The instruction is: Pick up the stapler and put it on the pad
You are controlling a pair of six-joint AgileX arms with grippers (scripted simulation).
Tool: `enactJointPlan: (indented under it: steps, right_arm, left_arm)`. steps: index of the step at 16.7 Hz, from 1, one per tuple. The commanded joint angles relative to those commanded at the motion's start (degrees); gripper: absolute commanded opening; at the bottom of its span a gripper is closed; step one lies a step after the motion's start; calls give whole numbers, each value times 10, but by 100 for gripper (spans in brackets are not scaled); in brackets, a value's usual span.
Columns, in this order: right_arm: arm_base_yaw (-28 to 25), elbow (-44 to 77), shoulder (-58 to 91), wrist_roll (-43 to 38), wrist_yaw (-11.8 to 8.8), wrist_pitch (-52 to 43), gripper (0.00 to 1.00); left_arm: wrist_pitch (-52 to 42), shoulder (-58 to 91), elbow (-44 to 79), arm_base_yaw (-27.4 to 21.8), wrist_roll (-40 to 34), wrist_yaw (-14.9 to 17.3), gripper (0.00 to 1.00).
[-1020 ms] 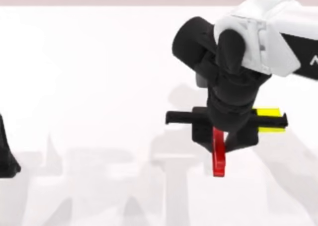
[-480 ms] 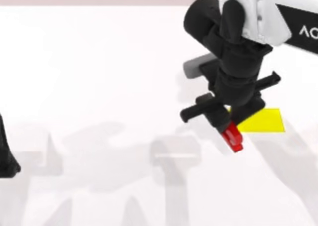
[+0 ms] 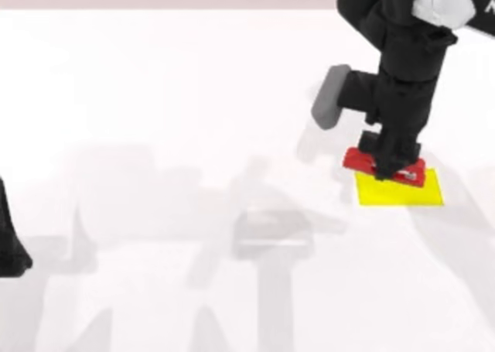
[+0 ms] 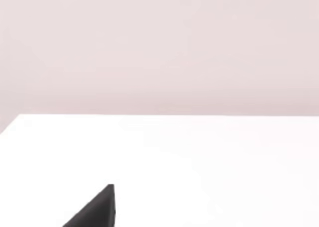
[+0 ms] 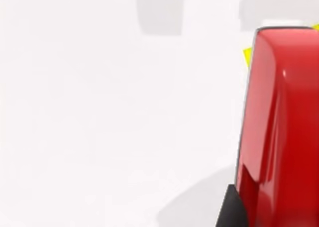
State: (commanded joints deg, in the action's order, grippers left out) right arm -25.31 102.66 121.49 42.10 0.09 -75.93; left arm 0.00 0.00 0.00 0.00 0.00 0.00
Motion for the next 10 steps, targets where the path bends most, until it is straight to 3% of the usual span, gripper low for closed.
enactJointPlan:
  steps: [5, 10]
  right_arm:
    - [51, 34, 11, 224, 0, -2, 0]
    - [73, 45, 6, 298, -2, 3, 0]
  left_arm:
    - [0, 0, 0, 0, 0, 0, 100]
    - [0, 0, 0, 0, 0, 0, 100]
